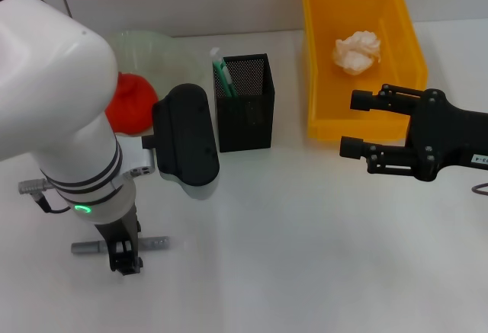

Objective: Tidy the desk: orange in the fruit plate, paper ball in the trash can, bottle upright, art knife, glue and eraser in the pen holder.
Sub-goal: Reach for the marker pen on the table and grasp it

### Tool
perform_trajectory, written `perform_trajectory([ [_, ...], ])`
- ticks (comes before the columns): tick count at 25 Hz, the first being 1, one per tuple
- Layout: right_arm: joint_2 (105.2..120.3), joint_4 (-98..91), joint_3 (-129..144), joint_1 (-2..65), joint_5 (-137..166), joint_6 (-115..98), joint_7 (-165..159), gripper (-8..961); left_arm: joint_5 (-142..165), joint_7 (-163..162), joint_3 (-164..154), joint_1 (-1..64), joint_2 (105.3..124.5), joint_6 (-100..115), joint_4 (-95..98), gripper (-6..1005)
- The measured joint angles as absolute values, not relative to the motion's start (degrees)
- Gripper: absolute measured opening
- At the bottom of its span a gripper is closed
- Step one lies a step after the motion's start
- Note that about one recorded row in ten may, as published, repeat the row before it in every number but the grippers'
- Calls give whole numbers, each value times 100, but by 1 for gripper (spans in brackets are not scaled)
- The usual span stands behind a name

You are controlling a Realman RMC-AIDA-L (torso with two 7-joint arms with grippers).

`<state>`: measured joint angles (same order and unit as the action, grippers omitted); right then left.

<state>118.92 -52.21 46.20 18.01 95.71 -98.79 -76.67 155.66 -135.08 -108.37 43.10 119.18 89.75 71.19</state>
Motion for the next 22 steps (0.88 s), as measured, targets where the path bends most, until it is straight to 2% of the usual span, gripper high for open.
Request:
perform_trajectory([
  [13,11891,-5220,4623,1784,9571,-9879,-7667,762,15556,-13475,-10837,4317,11918,8937,7049,503],
  [22,11891,-5220,4615,1782,9571,-9893,-7668,761,15557,-13525,-10837,4315,11918,8926,7022,459],
])
